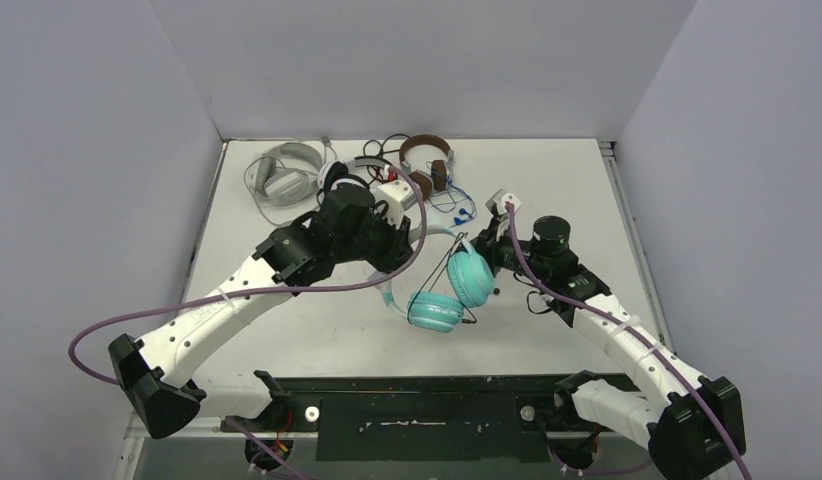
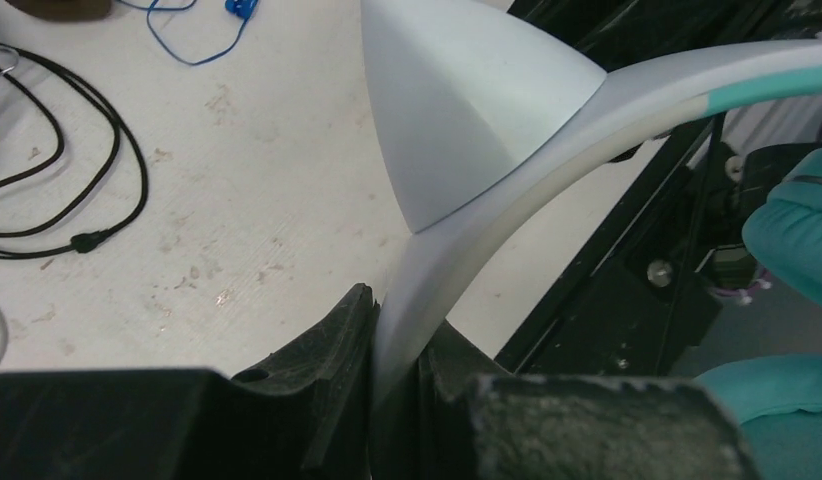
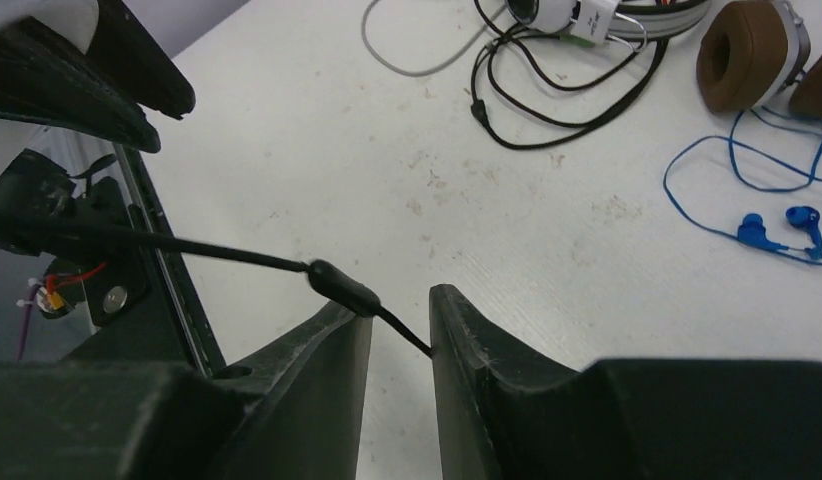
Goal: Wrap the headphones
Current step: Wrap the headphones cable around the headphones.
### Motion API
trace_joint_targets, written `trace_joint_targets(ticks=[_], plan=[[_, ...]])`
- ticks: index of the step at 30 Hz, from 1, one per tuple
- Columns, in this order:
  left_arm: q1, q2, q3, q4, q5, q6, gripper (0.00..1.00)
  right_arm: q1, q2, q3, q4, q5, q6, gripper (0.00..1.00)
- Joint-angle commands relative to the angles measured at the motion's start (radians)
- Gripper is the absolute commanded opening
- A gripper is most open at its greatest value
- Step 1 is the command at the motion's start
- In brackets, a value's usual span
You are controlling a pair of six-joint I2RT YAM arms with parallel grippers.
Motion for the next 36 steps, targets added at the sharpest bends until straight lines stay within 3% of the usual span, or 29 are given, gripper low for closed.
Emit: trace_joint_targets(ticks=[1,15,26,36], plan=[[0.006,-0.020,0.144,0.103,0.092,-0.174,0.00,-0.010,-0.045,-0.050,0.260,-0.090,0.083,0.30],[0.028,0.057,0.353,0.033,0.107,-0.333,0.00,-0.010,-0.060,-0.201,0.582,-0.098,0.161,0.34],[0.056,0.103,0.462,0.003,0.139,-0.397,0.00,-0.010,-0.013,-0.269,0.716,-0.063,0.120,0.79],[0.056,0.131,0.544,-0.010,0.135,-0.411,0.00,-0.010,0.007,-0.279,0.720,0.080,0.065,0.80]])
